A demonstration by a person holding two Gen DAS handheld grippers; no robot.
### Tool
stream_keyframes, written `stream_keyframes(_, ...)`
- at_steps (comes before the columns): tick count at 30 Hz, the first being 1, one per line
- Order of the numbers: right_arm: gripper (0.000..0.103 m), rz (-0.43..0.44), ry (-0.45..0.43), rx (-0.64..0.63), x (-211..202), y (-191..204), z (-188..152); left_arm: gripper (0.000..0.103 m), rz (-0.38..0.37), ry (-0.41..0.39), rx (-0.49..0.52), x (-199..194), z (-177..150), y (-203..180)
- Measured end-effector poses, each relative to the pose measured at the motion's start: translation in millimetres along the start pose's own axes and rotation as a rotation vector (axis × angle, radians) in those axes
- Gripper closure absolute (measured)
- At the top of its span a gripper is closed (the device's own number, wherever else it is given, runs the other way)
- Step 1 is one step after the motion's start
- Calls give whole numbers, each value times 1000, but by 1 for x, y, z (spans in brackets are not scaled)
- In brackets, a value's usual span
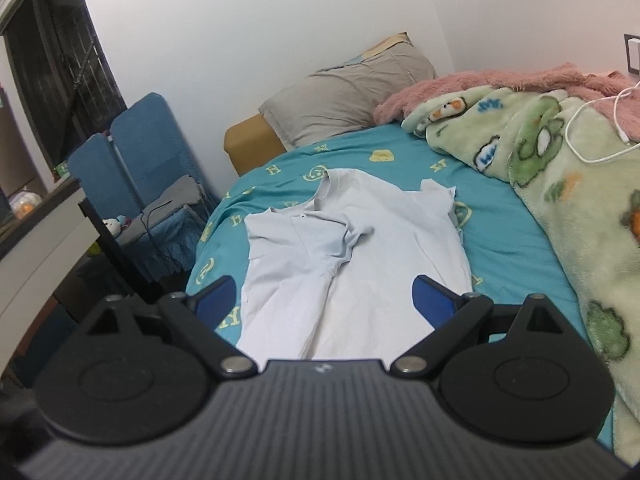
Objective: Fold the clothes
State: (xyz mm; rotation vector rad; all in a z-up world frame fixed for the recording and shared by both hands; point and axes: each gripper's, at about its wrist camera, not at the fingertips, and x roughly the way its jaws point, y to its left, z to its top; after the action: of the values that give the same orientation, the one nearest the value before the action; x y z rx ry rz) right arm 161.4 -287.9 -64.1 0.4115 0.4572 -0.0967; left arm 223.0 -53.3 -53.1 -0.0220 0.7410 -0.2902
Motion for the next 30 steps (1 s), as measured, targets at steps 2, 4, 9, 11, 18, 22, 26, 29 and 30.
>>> stream_keyframes(2, 7, -12, -21, -34, -1, 1, 0, 4, 15, 33, -31, 45, 21, 14)
stream_keyframes(4, 7, -20, -37, -57, 3, -1, 0, 5, 38, 60, -61, 91, 43, 28)
stream_keyframes(9, 7, -18, -15, -90, 24, -7, -10, 7, 121, 58, -106, 201, 106, 49)
stream_keyframes(11, 7, -16, 19, -82, 36, -10, -11, 7, 134, 49, -105, 241, 126, 50)
stream_keyframes(18, 7, -18, 88, -50, 72, -18, -16, 17, 118, 67, -173, 357, 165, 57)
stream_keyframes(22, 7, 3, 146, 8, 85, -26, -22, 26, 128, 113, -178, 397, 166, 59)
stream_keyframes(26, 7, -39, 115, -17, 70, -25, -26, 39, 134, 136, -176, 418, 166, 61)
stream_keyframes(29, 7, -70, 98, -44, 65, -22, -27, 66, 150, 160, -81, 426, 169, 56)
stream_keyframes(30, 7, -74, 98, -47, 65, -22, -27, 86, 165, 170, -47, 428, 170, 54)
